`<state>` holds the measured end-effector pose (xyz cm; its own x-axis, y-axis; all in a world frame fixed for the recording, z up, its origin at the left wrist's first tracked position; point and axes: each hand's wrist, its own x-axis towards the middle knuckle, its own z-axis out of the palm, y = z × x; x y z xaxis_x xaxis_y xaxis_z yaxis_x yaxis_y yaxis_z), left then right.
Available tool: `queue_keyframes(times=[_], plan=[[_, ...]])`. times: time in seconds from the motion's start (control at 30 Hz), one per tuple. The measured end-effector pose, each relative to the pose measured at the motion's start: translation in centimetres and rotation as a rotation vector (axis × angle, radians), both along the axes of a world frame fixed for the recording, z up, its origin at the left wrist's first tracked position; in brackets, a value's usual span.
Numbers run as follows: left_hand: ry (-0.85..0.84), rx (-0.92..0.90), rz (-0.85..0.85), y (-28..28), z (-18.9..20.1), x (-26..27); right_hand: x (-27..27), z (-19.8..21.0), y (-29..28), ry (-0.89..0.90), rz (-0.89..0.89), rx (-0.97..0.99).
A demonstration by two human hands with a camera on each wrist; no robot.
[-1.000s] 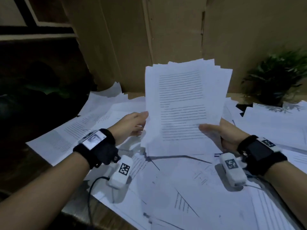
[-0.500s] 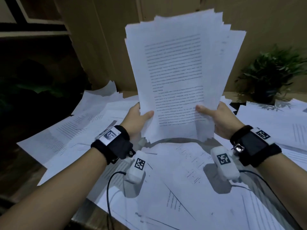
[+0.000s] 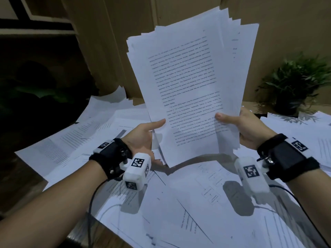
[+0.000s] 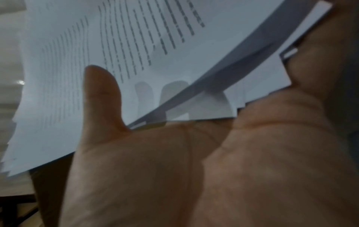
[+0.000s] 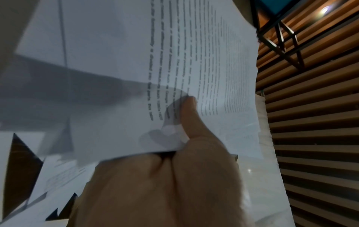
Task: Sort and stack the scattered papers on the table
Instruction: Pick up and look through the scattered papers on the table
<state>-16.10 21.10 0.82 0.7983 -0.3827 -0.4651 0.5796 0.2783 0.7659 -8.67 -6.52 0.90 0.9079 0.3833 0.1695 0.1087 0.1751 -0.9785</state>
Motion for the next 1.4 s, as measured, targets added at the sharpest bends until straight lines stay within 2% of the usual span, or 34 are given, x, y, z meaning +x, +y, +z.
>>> queue_keyframes(times=[0.13, 0.23, 0.53, 0.8, 1.03, 1.2, 1.4], plan=[[0.111, -0.122, -0.214, 0.4, -0.3, -0.1, 0.0, 0.6, -0.6, 0.012, 0.034, 0.017], [0.072, -0.095, -0.269, -0.2, -0.1, -0.1, 0.0, 0.6, -0.7, 0.01, 0.031, 0.014], [-0.071, 0.084, -0.139, -0.9, 0.0, 0.8, -0.4, 1.3, -1.4, 0.006, 0.073, 0.01], [-0.034, 0.149, -0.193, -0.8, -0.5, 1.0, -0.2, 1.1, -1.1, -0.017, -0.014, 0.074], [-0.084, 0.169, -0.098, -0.8, -0.7, 1.1, -0.2, 1.0, -1.1, -0.091, 0.008, 0.108], [-0.165, 0.178, -0.031, -1.3, -0.8, 0.8, -0.1, 0.7, -1.0, -0.048, 0.025, 0.107], [-0.275, 0.199, 0.12, -1.4, -0.7, 0.5, 0.0, -0.1, -1.1, 0.088, 0.062, 0.116]])
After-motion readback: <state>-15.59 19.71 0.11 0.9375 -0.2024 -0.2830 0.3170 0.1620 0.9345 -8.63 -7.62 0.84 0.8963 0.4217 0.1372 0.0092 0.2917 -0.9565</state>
